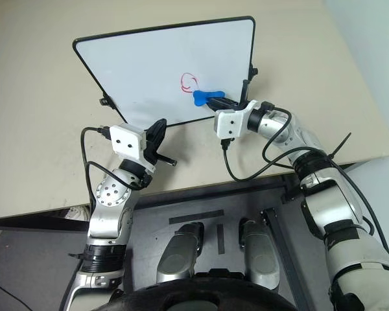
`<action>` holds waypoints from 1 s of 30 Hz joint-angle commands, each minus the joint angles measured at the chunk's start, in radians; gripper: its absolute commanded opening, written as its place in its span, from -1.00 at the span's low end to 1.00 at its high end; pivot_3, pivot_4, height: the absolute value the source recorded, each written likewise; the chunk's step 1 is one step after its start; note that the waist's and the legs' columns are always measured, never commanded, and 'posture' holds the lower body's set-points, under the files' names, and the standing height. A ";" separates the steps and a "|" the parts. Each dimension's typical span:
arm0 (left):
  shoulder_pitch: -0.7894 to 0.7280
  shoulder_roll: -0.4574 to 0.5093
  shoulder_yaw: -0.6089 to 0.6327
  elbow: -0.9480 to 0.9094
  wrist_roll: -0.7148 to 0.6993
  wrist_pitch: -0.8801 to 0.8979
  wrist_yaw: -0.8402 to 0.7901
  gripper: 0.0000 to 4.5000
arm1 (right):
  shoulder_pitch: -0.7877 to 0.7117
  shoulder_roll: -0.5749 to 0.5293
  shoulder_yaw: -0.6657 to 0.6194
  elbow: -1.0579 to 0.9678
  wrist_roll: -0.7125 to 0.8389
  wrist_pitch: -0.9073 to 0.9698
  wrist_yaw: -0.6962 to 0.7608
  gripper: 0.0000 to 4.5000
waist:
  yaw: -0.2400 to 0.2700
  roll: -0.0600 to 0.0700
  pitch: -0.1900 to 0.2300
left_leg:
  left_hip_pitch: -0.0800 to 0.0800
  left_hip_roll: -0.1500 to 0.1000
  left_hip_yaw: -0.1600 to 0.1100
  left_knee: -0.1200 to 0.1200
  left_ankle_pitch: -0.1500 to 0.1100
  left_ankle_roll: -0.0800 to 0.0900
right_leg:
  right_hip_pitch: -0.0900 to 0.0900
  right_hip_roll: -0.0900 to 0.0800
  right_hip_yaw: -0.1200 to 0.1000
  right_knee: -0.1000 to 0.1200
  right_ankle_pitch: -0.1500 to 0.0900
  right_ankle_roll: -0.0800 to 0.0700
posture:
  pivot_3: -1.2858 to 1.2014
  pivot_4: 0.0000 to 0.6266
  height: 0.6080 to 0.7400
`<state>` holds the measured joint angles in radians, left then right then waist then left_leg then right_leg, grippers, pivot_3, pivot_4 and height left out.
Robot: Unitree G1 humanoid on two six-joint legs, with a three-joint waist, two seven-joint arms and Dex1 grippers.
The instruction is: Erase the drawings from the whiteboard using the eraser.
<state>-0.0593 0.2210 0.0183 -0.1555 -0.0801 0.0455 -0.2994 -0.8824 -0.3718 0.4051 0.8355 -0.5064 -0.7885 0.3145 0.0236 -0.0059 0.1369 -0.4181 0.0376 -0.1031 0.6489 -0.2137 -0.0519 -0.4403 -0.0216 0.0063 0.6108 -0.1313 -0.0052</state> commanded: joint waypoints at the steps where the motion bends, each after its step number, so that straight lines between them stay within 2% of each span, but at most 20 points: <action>1: -0.007 0.004 -0.005 -0.036 0.001 -0.014 -0.001 -1.00 | -0.059 -0.016 -0.055 -0.038 -0.001 -0.020 -0.113 -0.99 | -0.002 0.000 0.000 | 0.000 0.000 0.000 0.000 0.000 0.000 | 0.000 0.000 0.000 0.000 0.000 0.000 | 0.03 -0.52 1.00; 10: -0.010 0.003 -0.006 -0.033 0.000 -0.013 -0.003 -1.00 | -0.062 -0.019 -0.061 -0.092 -0.006 -0.024 -0.183 -0.99 | -0.005 0.000 0.000 | -0.001 0.000 0.000 -0.001 0.000 0.000 | -0.002 0.000 0.000 -0.001 0.000 0.001 | 0.03 -0.52 1.00; 21: -0.010 0.002 -0.009 -0.034 0.000 -0.012 -0.004 -1.00 | 0.027 0.018 0.009 -0.052 0.030 -0.019 -0.007 -0.99 | -0.006 0.000 0.000 | -0.001 0.000 0.000 -0.002 -0.001 0.000 | -0.002 0.000 0.001 -0.002 -0.001 0.002 | 0.03 -0.52 1.00; 25: -0.012 0.002 -0.009 -0.030 0.000 -0.013 -0.004 -1.00 | 0.032 0.020 0.015 -0.051 0.019 -0.012 0.012 -0.99 | -0.006 0.000 0.000 | -0.002 0.000 0.000 -0.002 -0.002 -0.002 | -0.003 0.000 0.001 -0.002 -0.001 0.001 | 0.03 -0.52 1.00; 30: -0.015 0.001 -0.011 -0.027 -0.001 -0.014 -0.006 -1.00 | 0.003 0.013 -0.019 -0.083 -0.009 -0.010 -0.078 -0.99 | -0.007 0.000 0.000 | -0.002 0.000 0.000 -0.002 -0.002 -0.002 | -0.003 0.000 0.001 -0.002 -0.001 0.001 | 0.03 -0.52 1.00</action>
<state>-0.0622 0.2210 0.0142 -0.1555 -0.0804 0.0455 -0.3019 -0.8385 -0.3532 0.4209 0.7914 -0.5142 -0.7977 0.2912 0.0163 -0.0054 0.1372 -0.4197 0.0378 -0.1027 0.6474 -0.2155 -0.0541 -0.4429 -0.0214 0.0077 0.6087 -0.1326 -0.0036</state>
